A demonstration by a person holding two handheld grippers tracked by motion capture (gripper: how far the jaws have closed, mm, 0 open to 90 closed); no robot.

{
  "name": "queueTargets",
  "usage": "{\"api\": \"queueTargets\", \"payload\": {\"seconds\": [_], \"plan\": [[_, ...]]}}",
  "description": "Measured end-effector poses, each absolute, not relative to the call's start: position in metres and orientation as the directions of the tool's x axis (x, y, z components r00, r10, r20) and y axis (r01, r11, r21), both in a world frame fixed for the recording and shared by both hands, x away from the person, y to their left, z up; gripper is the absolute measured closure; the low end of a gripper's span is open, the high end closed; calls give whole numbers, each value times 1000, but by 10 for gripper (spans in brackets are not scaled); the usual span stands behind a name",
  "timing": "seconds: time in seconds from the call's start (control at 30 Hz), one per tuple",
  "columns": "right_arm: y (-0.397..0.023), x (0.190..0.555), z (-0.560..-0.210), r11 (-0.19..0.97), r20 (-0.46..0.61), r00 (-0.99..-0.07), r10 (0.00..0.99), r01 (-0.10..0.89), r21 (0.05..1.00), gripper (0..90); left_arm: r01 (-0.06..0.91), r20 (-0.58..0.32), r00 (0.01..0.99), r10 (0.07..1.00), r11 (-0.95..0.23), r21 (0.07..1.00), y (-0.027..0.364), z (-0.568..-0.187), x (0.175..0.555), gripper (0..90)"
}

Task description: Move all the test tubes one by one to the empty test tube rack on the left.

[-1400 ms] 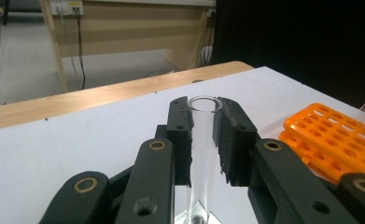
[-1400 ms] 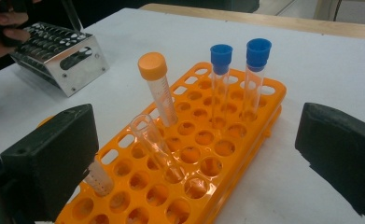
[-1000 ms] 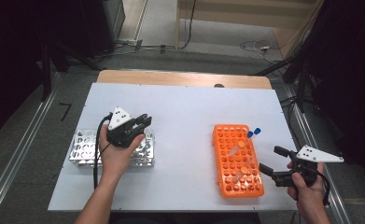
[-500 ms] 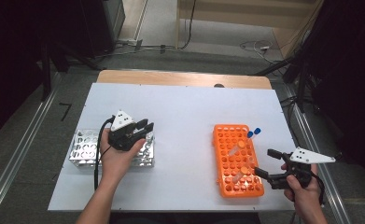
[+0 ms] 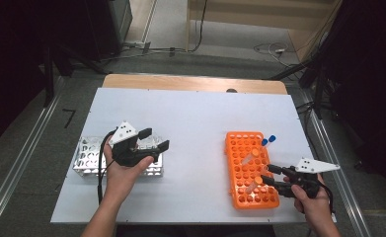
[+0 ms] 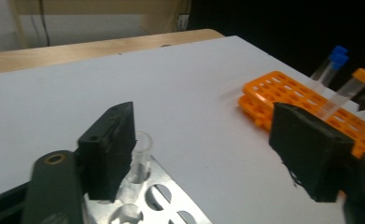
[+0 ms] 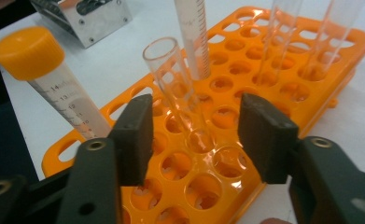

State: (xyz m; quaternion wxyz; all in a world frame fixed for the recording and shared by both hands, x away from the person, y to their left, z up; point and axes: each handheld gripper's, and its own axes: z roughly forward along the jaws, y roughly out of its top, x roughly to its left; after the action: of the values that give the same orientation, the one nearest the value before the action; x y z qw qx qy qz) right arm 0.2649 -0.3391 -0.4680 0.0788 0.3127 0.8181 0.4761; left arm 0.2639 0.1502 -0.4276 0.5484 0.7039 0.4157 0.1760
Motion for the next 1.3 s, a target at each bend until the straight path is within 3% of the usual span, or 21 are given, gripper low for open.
{"api": "queueTargets", "payload": {"seconds": [0.13,0.37,1.07,1.3], "plan": [[-335,267,-471,372,160,-794,586,440,817,561,397,-230,612,757,-43,917,149,-428,256,105],[-332,270,-475,376,170,-799,578,445,813,644,404,-246,629,738,-39,914,147,-427,247,96],[-328,269,-475,405,111,-777,620,438,803,726,408,-245,637,731,-49,912,143,-427,242,101],[-330,268,-468,376,142,-767,626,455,807,737,404,-244,641,728,-50,913,142,-425,240,102]]}}
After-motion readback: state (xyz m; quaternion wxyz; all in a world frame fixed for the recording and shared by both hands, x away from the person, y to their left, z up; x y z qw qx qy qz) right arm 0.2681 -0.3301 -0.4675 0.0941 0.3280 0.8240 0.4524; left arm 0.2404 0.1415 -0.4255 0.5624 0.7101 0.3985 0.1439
